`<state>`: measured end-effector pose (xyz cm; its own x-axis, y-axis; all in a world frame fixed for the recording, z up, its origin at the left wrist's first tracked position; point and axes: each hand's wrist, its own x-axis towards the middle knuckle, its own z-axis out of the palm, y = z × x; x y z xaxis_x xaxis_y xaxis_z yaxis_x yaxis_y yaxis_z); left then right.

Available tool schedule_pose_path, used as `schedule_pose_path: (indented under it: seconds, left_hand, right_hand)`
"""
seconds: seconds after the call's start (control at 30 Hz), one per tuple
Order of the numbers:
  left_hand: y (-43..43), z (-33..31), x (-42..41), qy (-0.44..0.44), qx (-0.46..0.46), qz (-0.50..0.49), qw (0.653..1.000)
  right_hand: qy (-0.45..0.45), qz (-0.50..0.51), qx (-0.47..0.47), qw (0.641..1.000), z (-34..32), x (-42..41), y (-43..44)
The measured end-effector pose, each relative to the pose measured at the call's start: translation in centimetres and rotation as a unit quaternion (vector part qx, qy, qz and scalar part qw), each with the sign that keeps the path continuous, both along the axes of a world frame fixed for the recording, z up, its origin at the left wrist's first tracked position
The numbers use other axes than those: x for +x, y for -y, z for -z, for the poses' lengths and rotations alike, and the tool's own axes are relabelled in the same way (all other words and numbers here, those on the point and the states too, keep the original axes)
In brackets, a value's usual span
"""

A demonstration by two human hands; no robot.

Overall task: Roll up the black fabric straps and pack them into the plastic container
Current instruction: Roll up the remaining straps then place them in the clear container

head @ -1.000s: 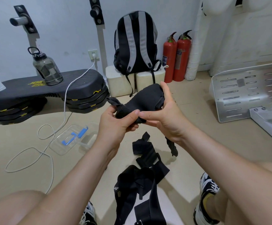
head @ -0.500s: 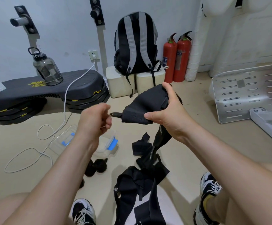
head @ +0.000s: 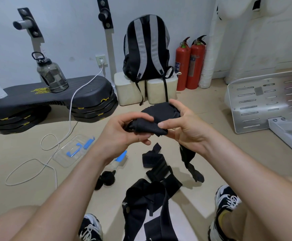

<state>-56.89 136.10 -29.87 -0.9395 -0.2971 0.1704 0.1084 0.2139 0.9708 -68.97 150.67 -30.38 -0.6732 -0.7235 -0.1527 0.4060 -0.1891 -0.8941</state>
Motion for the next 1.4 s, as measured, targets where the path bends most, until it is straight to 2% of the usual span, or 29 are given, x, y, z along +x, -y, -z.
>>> schedule_pose_path:
  seconds: [0.2,0.37,0.47,0.67,0.83,0.93,1.03,1.2,1.4]
  left_hand:
    - [-0.4,0.8,-0.8,0.001,0.005,-0.053,0.999]
    - [-1.5,1.9,-1.3,0.019,0.133,-0.109,0.985]
    - [-1.7,1.8,-1.4,0.022,0.168,-0.155,0.973]
    - [-1.6,1.4,-1.1,0.015,0.142,-0.163,0.976]
    - [-1.2,0.9,-0.7,0.048,0.128,-0.092,0.986]
    - [0.0,0.4,0.0,0.061,0.163,0.0,0.985]
    - [1.0,0.0,0.6,0.076,0.115,0.092,0.986]
    - [2.0,-0.5,1.0,0.067,0.061,0.125,0.988]
    - [0.7,0.1,0.2,0.024,0.092,0.075,0.993]
  right_hand:
    - [-0.021,0.012,-0.006,1.0,0.4,0.3,0.1]
    - [-0.04,0.036,-0.027,0.998,0.5,0.4,0.4]
    - [-0.067,0.027,-0.026,0.997,0.6,0.7,0.5]
    - [-0.095,0.041,-0.011,0.995,0.6,1.1,0.6]
    - [-0.089,0.035,0.018,0.995,0.8,1.2,0.7]
    - [-0.046,0.021,0.007,0.999,0.7,0.6,0.5]
    - [0.0,-0.008,-0.009,1.0,0.3,0.3,0.2]
    - [0.039,-0.054,-0.018,0.998,0.2,0.2,-0.1]
    - [0.033,-0.104,-0.026,0.994,-0.2,0.7,-0.3]
